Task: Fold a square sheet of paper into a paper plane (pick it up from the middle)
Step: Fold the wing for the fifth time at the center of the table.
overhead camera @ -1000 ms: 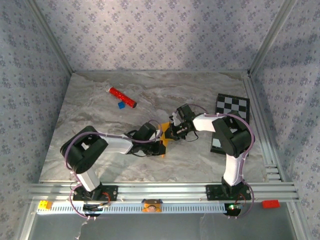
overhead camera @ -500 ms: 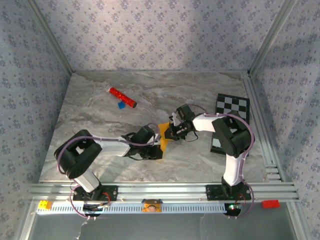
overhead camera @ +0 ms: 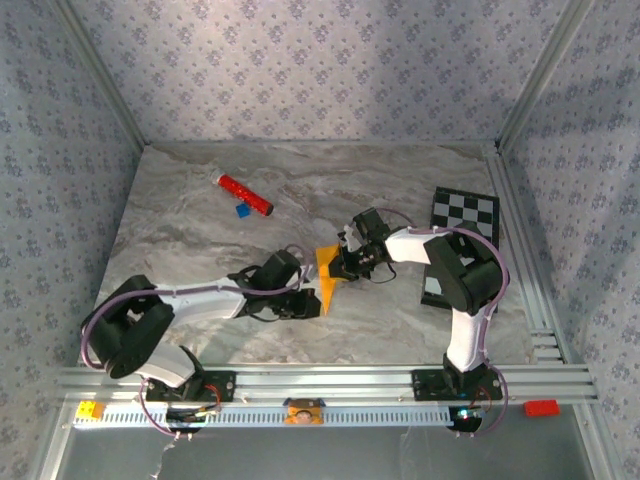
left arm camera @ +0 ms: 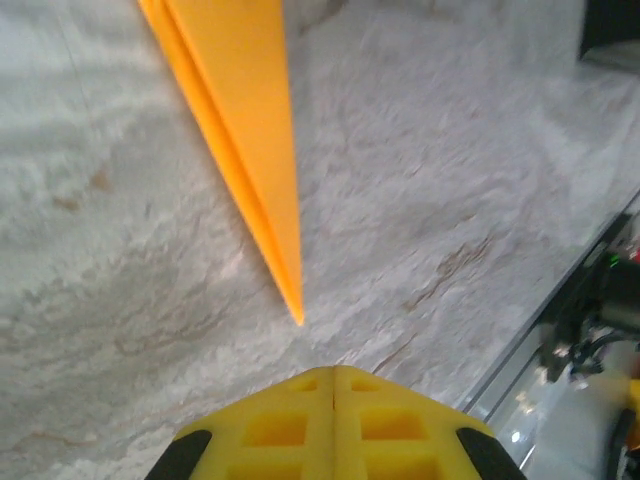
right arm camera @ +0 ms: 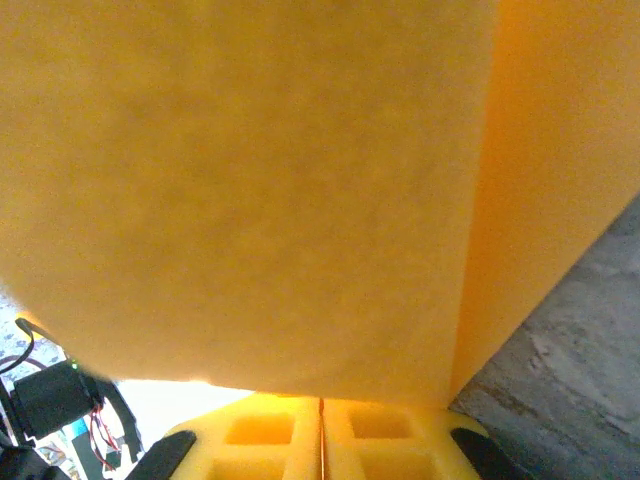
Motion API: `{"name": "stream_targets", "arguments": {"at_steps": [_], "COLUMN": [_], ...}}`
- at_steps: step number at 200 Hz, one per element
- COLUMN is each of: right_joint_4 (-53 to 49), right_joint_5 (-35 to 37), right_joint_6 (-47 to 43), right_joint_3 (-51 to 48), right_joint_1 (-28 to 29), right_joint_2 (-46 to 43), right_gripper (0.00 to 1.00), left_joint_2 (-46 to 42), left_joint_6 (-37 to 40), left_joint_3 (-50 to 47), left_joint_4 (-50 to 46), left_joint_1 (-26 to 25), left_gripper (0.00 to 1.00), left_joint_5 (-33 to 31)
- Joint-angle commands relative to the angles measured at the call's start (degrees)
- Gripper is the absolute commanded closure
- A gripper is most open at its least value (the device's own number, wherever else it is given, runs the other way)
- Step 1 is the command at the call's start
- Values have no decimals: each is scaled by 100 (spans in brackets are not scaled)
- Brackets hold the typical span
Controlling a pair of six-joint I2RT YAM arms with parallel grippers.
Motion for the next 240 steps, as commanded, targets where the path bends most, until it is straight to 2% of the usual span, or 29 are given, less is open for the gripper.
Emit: {"name": "stream_targets", "arguments": {"at_steps": [1, 73, 128, 193, 240], "right_joint_4": [-313, -245, -201, -148, -155], "right_joint_5": [654, 578, 548, 283, 242], "right_joint_6": [57, 120, 169, 254, 80], "right_joint_3": [-107, -131, -130, -27, -116], "right_joint_1": [32, 36, 32, -28, -361], "right_joint_2": [334, 294, 263, -7, -936], "right_gripper": [90, 90, 90, 88, 84], "left_joint_2": [82, 1342, 1754, 2050, 1869], "left_joint_6": [-237, -385, -236, 211, 479], "left_joint_3": [239, 1130, 1230, 836, 159], "left_joint_4": [476, 740, 469, -235, 36], "left_joint_1": [241, 344, 349, 274, 262], "left_gripper": [100, 100, 100, 100, 100], "left_joint_5": [-55, -129, -254, -685, -344]}}
